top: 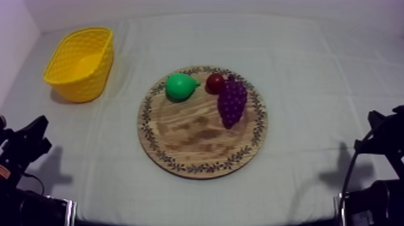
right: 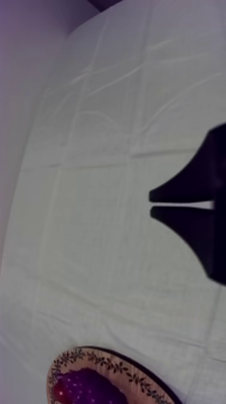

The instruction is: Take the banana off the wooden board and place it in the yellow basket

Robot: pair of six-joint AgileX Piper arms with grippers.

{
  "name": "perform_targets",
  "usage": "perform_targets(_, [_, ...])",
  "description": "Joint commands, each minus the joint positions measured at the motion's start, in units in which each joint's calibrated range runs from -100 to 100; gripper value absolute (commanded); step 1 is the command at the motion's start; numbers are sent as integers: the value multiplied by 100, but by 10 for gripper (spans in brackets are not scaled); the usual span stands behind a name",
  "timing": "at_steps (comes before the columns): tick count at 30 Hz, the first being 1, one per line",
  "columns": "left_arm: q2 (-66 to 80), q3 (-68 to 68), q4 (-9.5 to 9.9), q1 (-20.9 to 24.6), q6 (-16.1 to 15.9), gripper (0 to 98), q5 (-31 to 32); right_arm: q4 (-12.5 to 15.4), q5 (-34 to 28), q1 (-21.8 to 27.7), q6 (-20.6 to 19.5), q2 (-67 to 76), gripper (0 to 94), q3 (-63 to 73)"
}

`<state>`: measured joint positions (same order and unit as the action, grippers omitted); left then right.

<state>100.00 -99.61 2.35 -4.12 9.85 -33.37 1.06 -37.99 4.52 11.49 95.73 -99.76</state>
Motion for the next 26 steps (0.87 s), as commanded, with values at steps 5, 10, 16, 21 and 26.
perform_targets(5, [0,-5,2,-4,78,1,13,-1,1,0,1,2,3,-2])
perform_targets(10, [0,-5,2,-4,66,1,15,-1,1,0,1,2,3,-2])
perform_targets(16, [0,-6,2,-4,63,1,15,-1,1,0,1,2,3,-2])
perform_targets(21, [0,-6,2,-4,60,1,15,-1,1,0,1,2,3,-2])
perform_targets(26, [0,-6,2,-4,58,1,15,-1,1,0,1,2,3,-2])
